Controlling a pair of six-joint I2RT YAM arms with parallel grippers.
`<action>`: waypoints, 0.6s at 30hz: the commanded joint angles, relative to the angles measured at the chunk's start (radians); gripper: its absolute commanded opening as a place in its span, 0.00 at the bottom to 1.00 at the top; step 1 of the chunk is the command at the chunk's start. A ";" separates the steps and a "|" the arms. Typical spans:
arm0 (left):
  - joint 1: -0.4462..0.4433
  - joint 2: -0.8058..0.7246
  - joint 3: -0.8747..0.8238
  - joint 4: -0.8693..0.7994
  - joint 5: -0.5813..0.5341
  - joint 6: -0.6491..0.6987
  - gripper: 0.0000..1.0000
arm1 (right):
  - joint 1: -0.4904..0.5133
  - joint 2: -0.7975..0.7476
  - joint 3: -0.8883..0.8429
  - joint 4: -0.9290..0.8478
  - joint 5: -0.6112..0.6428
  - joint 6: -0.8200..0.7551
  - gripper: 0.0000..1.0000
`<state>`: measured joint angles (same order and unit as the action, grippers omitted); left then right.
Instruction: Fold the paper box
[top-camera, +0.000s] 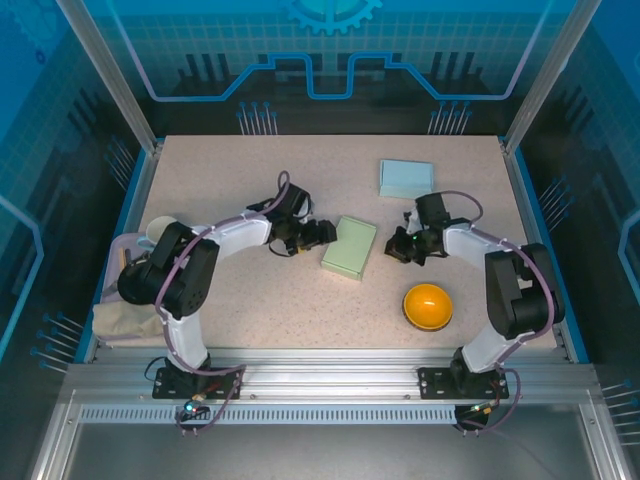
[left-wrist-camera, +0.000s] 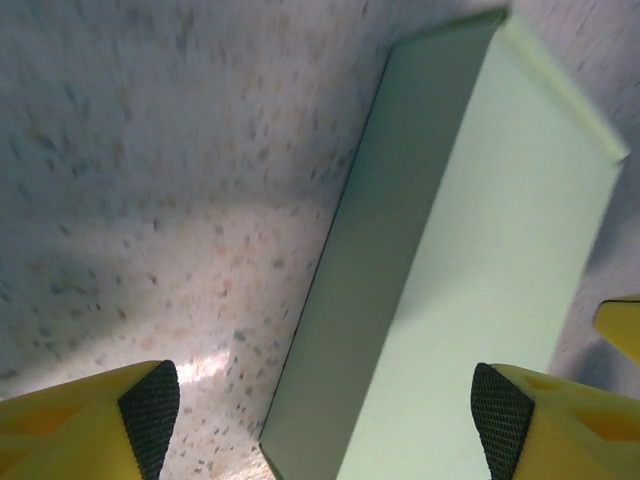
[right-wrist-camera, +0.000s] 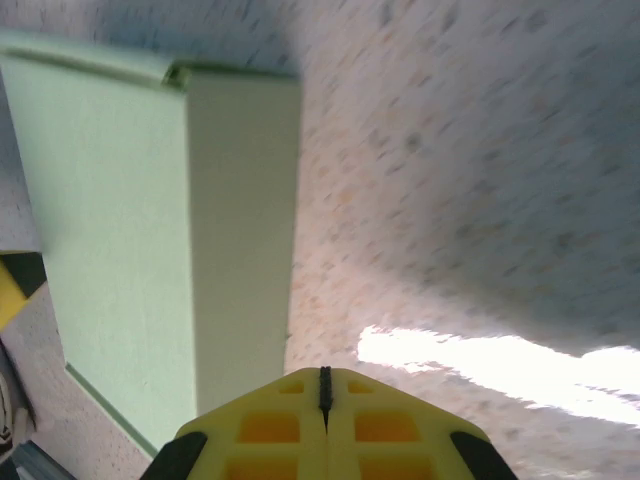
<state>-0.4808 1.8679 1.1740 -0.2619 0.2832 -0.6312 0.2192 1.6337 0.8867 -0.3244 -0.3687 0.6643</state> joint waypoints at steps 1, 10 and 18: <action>-0.028 -0.030 -0.033 0.066 0.027 -0.039 0.80 | 0.093 -0.025 -0.048 -0.028 0.045 0.063 0.00; -0.076 -0.009 -0.040 0.104 0.031 -0.080 0.80 | 0.206 -0.024 -0.132 0.120 0.055 0.207 0.00; -0.094 -0.011 -0.054 0.092 0.016 -0.109 0.80 | 0.233 0.030 -0.165 0.263 -0.006 0.264 0.00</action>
<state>-0.5667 1.8679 1.1412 -0.1741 0.2920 -0.7097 0.4339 1.6402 0.7326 -0.1375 -0.3481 0.8890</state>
